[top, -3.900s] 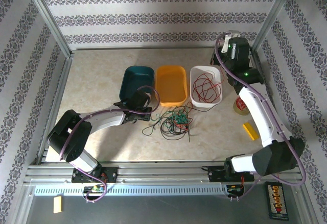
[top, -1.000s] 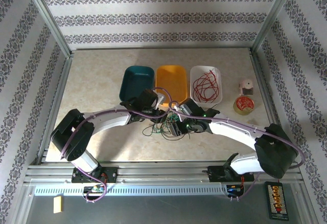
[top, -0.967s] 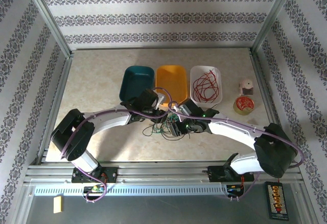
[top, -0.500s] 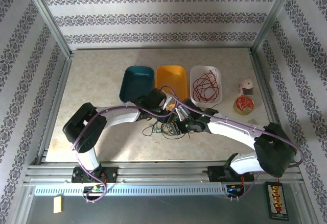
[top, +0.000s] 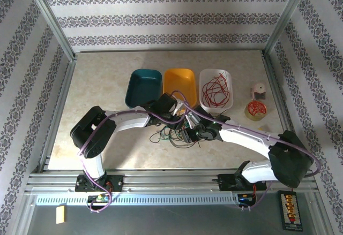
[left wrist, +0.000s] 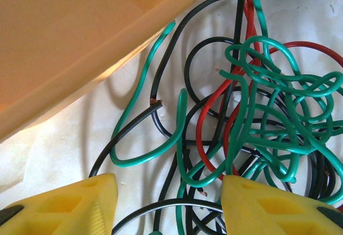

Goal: Untangle the cables

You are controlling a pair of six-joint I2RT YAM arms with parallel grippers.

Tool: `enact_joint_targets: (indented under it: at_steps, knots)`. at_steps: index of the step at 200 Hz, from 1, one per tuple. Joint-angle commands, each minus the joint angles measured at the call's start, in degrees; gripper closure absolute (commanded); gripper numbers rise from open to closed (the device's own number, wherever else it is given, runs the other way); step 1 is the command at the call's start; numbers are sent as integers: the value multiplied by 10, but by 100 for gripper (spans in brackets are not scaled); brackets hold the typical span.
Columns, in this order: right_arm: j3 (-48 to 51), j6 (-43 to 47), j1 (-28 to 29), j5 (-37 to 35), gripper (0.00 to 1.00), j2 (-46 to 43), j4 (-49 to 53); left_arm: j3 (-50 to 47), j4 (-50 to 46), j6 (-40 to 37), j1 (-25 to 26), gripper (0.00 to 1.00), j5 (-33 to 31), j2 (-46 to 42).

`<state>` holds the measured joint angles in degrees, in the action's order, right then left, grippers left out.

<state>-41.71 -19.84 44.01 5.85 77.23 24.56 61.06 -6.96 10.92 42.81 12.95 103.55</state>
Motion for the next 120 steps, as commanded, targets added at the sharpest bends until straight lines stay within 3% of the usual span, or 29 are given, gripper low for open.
enact_joint_targets:
  at_steps: [1,21,83,120]
  knots:
    - [3,-1,-1,14,75,13,-15,7,-15,-11,11,46,-9,2]
    - [6,-11,-3,14,100,-3,-20,6,-20,-13,11,46,-15,3]
    - [1,-44,-71,22,100,-142,-9,-14,-14,-12,11,46,-21,2]
    - [-44,-74,-112,64,100,-199,-25,-24,-13,-18,11,46,-25,1]
